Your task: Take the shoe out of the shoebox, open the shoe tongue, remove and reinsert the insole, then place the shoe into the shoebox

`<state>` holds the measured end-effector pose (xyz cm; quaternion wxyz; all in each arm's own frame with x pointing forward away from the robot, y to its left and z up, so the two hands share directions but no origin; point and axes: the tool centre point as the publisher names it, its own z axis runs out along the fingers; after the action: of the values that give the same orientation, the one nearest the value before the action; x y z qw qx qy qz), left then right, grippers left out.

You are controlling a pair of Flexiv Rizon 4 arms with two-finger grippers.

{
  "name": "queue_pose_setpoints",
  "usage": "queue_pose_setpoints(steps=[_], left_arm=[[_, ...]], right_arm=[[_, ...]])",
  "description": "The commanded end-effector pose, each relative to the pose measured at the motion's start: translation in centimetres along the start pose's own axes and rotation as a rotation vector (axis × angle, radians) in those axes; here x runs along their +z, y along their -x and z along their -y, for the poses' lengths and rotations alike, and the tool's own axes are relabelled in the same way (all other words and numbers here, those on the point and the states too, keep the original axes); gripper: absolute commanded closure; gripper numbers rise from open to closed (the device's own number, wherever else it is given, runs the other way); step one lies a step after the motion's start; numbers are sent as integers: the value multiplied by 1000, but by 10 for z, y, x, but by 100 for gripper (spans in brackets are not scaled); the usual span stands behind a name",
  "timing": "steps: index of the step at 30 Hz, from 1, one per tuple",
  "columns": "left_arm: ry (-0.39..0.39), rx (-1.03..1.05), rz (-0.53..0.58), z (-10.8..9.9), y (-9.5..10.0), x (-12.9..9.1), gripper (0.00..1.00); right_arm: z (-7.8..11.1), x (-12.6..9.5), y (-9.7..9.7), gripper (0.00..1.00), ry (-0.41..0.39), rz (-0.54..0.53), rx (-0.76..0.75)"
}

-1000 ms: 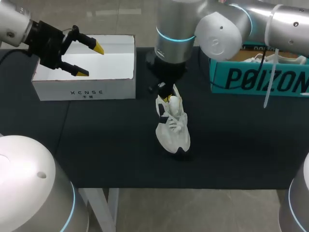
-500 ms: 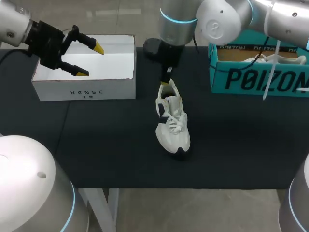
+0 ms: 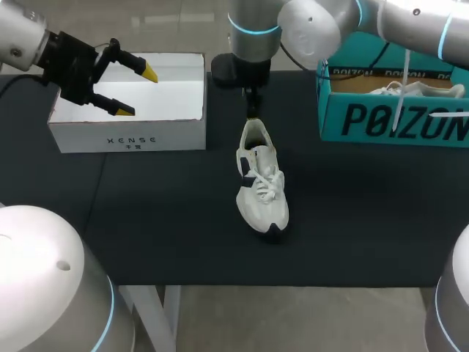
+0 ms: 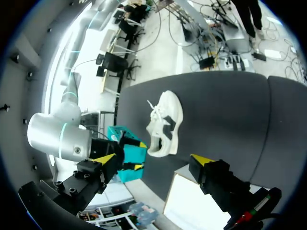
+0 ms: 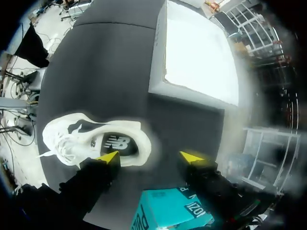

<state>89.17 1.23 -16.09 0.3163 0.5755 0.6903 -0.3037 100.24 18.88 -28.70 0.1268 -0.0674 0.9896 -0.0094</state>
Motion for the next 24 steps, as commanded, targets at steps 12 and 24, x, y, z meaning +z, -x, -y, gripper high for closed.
queue_pose_setpoints(steps=[12, 24], left_arm=[[0, 0, -4, 0, 0, 0, 0], [0, 0, -4, 0, 0, 0, 0]], right_arm=[[5, 64, 2, 19, -58, -47, -4], [24, 112, 4, 77, -87, -131, 48]])
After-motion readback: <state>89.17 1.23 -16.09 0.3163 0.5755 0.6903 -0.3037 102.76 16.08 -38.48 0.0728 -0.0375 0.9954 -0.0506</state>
